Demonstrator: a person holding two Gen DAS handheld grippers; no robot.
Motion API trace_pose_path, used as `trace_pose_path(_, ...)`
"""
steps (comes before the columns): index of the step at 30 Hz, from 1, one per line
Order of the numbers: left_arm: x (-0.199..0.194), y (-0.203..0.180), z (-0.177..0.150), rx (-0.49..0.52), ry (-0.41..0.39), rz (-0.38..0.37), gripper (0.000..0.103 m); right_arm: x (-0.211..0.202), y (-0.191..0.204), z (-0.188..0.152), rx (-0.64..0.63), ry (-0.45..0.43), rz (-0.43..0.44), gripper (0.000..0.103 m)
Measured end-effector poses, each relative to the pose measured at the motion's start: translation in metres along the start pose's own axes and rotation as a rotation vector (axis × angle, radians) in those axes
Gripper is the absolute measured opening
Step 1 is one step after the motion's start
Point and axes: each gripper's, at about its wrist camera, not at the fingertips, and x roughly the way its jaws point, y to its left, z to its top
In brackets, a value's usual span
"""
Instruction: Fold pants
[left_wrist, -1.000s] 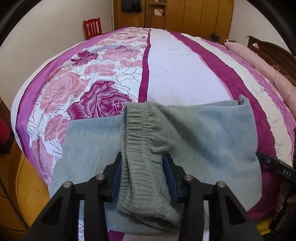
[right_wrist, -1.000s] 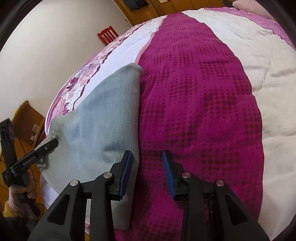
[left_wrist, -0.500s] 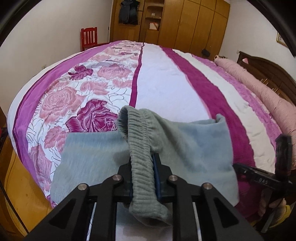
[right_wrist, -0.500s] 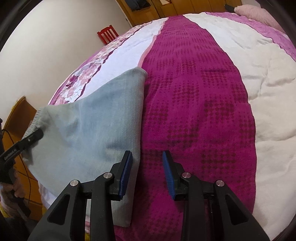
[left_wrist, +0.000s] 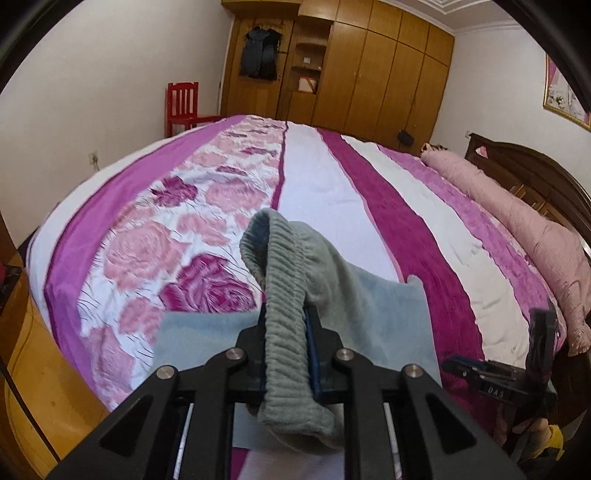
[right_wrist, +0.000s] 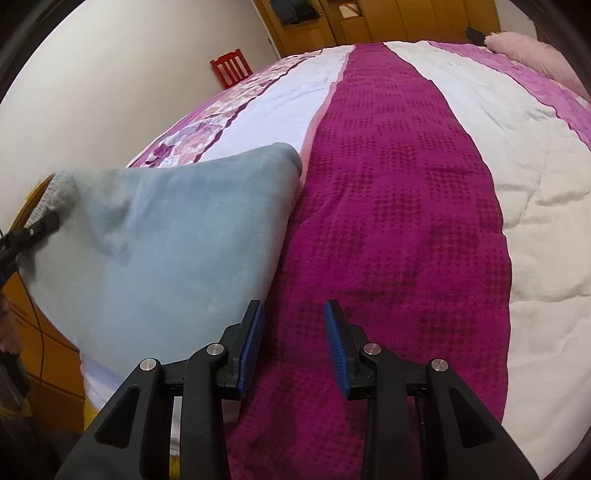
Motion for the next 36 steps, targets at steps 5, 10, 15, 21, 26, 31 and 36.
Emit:
trace_pose_path(5, -0.01, 0.022, 0.008, -0.019, -0.019, 0.04, 0.016, 0.001, 0.006, -0.002, -0.024, 0.005, -0.007, 0.034)
trace_pose_path(10, -0.009, 0.053, 0.008, -0.072, 0.0, 0.065, 0.016, 0.007, 0.012, -0.003, -0.041, 0.023, -0.011, 0.034)
trace_pose_path(15, 0.018, 0.084, -0.008, -0.134, 0.087, 0.079, 0.017, 0.011, 0.017, -0.004, -0.064, 0.037, -0.019, 0.034)
trace_pose_path(21, 0.049, 0.118, -0.037, -0.239, 0.199, 0.094, 0.024, 0.014, 0.02, -0.004, -0.075, 0.051, -0.026, 0.034)
trace_pose_path(26, 0.041, 0.134, -0.042, -0.249, 0.184, 0.116, 0.033, 0.016, 0.027, -0.002, -0.093, 0.055, -0.022, 0.034)
trace_pose_path(31, 0.019, 0.132, -0.038, -0.227, 0.15, 0.167, 0.033, 0.013, 0.035, 0.011, -0.107, 0.033, 0.001, 0.034)
trace_pose_path(36, 0.006, 0.116, -0.027, -0.178, 0.105, 0.166, 0.033, 0.012, 0.045, 0.031, -0.108, 0.005, 0.026, 0.034)
